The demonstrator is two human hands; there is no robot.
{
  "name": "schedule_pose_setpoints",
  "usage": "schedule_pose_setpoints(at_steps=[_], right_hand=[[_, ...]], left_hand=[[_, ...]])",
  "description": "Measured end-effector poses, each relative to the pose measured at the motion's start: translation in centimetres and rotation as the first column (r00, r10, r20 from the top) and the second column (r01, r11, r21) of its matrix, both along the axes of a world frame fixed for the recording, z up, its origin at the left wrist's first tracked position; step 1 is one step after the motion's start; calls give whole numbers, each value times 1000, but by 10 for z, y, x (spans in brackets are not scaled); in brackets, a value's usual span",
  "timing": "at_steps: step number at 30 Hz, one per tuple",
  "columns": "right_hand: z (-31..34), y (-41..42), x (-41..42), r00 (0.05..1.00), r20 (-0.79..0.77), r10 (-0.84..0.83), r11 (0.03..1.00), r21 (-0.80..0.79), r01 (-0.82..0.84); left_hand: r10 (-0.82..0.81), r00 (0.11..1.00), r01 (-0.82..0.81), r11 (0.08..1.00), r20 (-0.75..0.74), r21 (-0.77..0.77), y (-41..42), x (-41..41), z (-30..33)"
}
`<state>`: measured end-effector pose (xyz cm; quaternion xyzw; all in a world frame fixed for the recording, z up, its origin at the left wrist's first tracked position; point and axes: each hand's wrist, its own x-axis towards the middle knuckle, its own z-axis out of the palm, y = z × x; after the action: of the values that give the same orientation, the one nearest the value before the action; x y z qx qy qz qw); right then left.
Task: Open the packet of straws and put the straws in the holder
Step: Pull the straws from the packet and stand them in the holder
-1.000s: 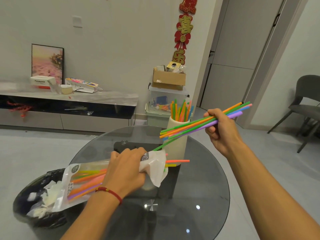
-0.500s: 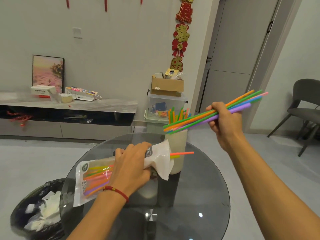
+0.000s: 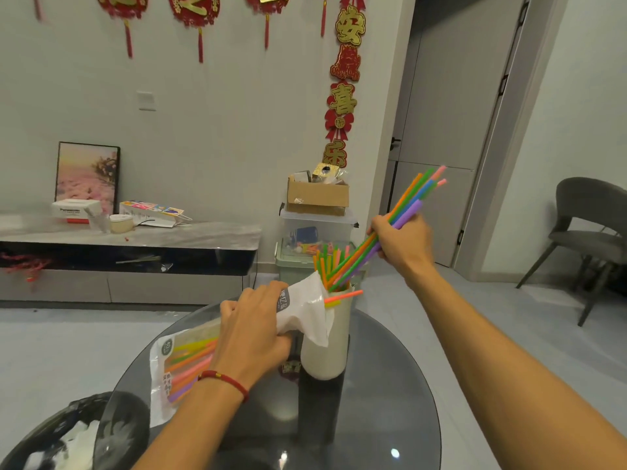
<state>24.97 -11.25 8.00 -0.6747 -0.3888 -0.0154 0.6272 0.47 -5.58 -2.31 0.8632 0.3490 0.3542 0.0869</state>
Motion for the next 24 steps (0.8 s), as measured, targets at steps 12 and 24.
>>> schedule_pose_setpoints(at_steps=[12, 24], right_hand=[[20, 22, -1, 979, 204, -14, 992, -117, 38], [30, 23, -4, 946, 315, -71, 997, 43, 61]], left_hand=[[-14, 999, 19, 994, 49, -104, 9, -1, 10], [39, 998, -32, 984, 41, -176, 13, -12, -14]])
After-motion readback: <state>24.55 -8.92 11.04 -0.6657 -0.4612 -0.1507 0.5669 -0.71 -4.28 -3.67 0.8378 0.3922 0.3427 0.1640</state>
